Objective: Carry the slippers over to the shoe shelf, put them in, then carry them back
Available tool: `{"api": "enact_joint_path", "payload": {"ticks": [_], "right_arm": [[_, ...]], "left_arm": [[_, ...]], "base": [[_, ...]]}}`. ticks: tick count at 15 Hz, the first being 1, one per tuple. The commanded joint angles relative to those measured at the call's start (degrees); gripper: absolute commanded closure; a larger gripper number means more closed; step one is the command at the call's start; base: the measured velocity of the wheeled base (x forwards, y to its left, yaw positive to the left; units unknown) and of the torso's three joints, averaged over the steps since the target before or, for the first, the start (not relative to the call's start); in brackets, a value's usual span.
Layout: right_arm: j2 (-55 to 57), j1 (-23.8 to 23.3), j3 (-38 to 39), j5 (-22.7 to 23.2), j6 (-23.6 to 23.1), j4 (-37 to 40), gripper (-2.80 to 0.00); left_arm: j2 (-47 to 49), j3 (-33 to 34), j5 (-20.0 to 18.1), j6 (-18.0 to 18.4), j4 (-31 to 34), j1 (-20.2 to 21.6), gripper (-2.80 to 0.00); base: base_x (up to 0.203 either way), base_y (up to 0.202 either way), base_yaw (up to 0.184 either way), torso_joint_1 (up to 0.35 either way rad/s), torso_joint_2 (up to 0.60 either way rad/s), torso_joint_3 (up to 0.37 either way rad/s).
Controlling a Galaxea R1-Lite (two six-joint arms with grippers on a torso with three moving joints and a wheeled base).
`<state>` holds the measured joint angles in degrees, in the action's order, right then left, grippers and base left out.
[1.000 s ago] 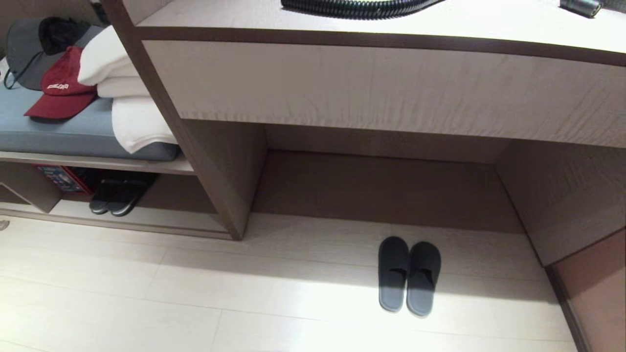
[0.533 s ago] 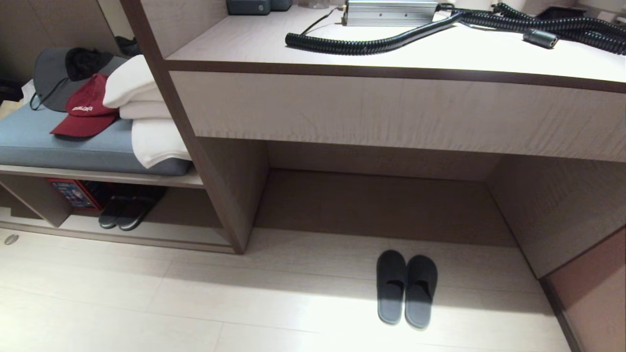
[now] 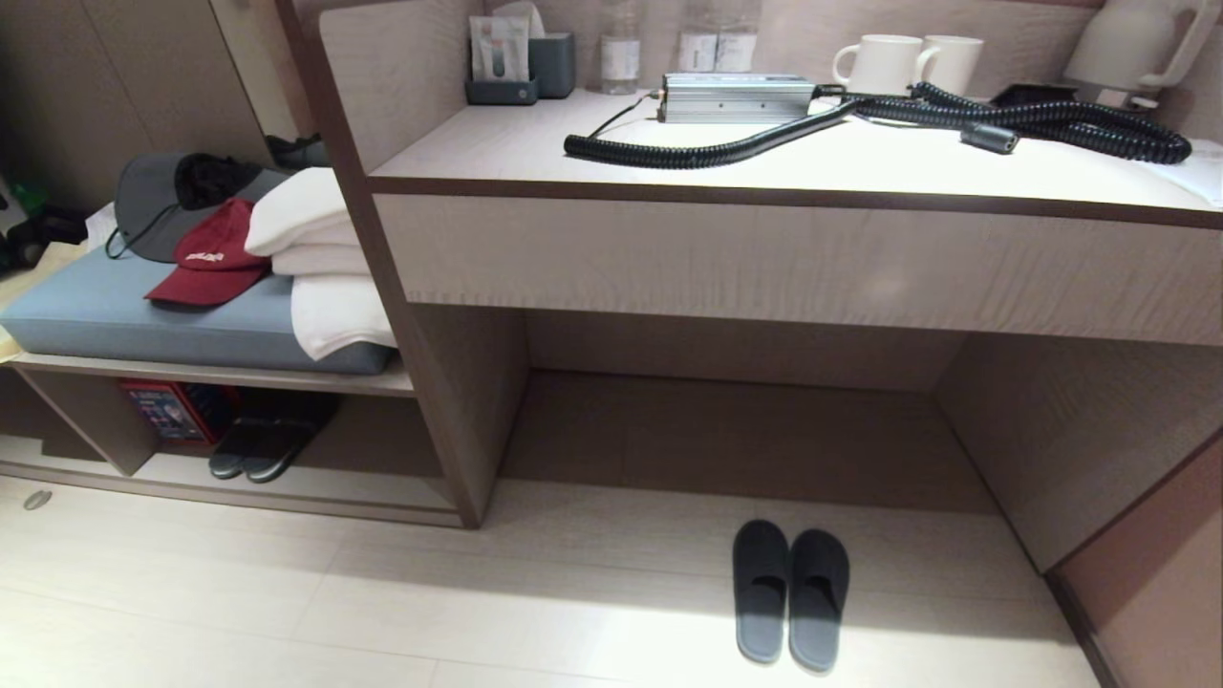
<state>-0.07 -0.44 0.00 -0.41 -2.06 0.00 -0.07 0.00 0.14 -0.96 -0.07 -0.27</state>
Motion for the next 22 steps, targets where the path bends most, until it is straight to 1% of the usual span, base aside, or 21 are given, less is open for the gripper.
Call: {"api": "enact_joint_path", "payload": {"ticks": [1, 12, 19, 22], "right_arm": [[0.0, 0.0, 0.0, 0.0, 0.0, 0.0, 0.00], [0.0, 0.0, 0.0, 0.0, 0.0, 0.0, 0.00], [0.0, 0.0, 0.0, 0.0, 0.0, 0.0, 0.00], [0.0, 0.0, 0.0, 0.0, 0.0, 0.0, 0.00]], "left_arm": [[0.1, 0.1, 0.0, -0.1, 0.0, 0.0, 0.00], [0.1, 0.1, 0.0, 0.1, 0.0, 0.0, 0.00], [0.1, 0.1, 0.0, 0.0, 0.0, 0.0, 0.00], [0.1, 0.1, 0.0, 0.0, 0.0, 0.0, 0.00]], "base": [[0.000, 0.000, 0.000, 0.001, 0.00, 0.199], [0.000, 0.000, 0.000, 0.003, 0.00, 0.200], [0.000, 0.000, 0.000, 0.001, 0.00, 0.025], [0.171, 0.134, 0.000, 0.005, 0.00, 0.009]]}}
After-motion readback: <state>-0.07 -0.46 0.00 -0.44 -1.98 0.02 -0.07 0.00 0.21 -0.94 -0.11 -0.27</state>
